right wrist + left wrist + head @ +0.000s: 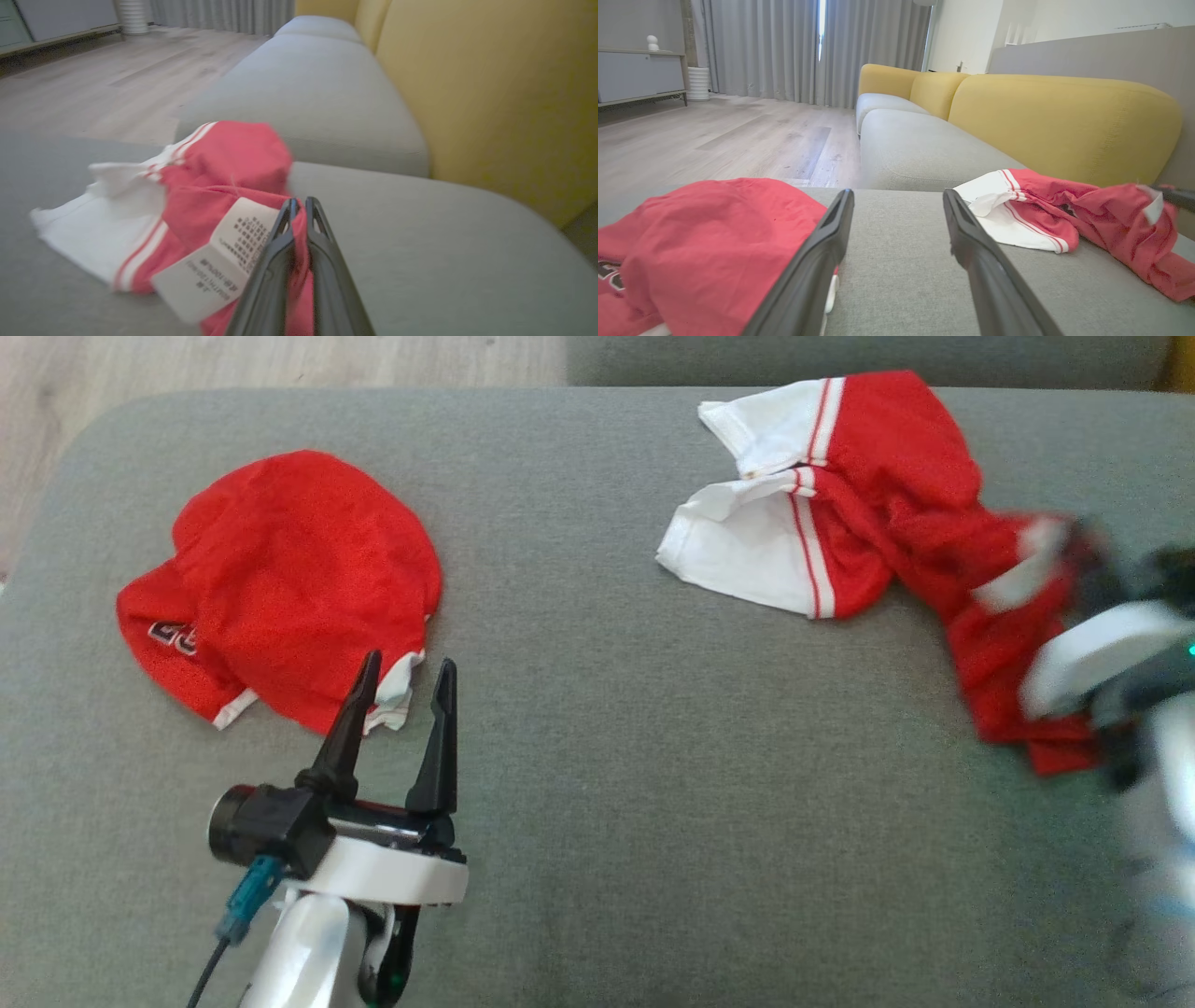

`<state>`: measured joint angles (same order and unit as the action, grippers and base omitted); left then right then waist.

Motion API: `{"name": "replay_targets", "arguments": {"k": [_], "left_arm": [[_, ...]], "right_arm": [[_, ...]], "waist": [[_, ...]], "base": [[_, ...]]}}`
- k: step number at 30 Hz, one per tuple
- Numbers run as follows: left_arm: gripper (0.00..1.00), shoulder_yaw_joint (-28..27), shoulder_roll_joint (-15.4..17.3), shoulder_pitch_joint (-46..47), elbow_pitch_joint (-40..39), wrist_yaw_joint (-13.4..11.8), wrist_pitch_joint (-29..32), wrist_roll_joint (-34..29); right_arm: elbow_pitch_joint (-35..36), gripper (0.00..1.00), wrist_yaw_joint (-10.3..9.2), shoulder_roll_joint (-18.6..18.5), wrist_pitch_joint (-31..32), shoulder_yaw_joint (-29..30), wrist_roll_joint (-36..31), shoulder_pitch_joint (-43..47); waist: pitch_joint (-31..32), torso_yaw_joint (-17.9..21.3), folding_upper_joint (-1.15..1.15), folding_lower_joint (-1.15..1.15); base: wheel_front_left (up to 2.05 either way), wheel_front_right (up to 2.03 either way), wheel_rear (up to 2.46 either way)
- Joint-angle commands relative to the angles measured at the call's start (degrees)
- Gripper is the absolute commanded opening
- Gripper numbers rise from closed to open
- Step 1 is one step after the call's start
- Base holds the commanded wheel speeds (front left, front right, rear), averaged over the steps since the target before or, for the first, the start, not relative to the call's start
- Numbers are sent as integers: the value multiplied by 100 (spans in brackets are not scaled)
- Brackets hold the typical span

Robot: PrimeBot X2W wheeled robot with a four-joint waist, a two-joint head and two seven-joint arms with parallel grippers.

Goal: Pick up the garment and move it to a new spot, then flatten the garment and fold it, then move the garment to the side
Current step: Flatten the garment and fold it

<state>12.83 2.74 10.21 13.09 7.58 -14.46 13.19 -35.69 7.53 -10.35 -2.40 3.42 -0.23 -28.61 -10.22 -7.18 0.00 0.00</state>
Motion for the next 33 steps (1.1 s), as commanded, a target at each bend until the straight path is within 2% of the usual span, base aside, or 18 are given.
{"name": "replay_targets", "arguments": {"k": [1,6,8,10,11,12,13,17,20,24,28,33], "left_arm": [[100,-177,14,90,-195,-9,-53,-30],[100,-37,14,159,-236,-9,-54,0],[100,6,14,210,-240,-9,-54,13],[100,34,14,256,-230,-9,-54,11],[100,28,14,271,-225,-9,-54,10],[100,20,14,283,-227,-9,-54,11],[100,20,14,300,-230,-9,-54,11],[100,14,14,356,-213,-9,-54,15],[100,-56,14,360,-200,-9,-54,15],[100,-155,16,327,-195,-9,-54,-1],[100,-236,17,287,-226,-9,-54,-17],[100,-345,16,147,-274,-9,-54,-30]], "right_arm": [[336,0,-4,-293,129,42,51,-389],[550,0,-4,-1229,730,619,68,-825],[412,0,-4,-1580,843,859,-42,-1018],[252,0,-4,-1777,898,1103,-226,-1208],[177,9,-4,-1813,913,1262,-335,-1309],[98,94,-4,-1856,918,1427,-499,-1405],[-8,100,-4,-1873,929,1587,-640,-1499],[-327,100,-4,-1713,817,1973,-1086,-1802],[-407,100,-4,-1421,527,2013,-1308,-1925],[-439,100,-4,-984,29,1757,-1328,-1873],[-332,100,-4,-566,-453,1320,-1079,-1654],[273,100,-4,66,-915,507,-261,-960]], "waist": [[31,68,0,0],[-140,-36,0,0],[-253,-128,0,0],[-342,-220,0,0],[-380,-252,0,0],[-424,-280,0,0],[-464,-310,0,0],[-520,-375,0,0],[-490,-332,0,0],[-343,-187,0,0],[-137,-8,0,0],[201,219,0,0]], "base": [[0,0,0],[0,0,0],[0,0,0],[0,0,0],[0,0,0],[0,0,0],[0,0,0],[0,0,0],[0,0,0],[0,0,0],[0,0,0],[0,0,0]]}}
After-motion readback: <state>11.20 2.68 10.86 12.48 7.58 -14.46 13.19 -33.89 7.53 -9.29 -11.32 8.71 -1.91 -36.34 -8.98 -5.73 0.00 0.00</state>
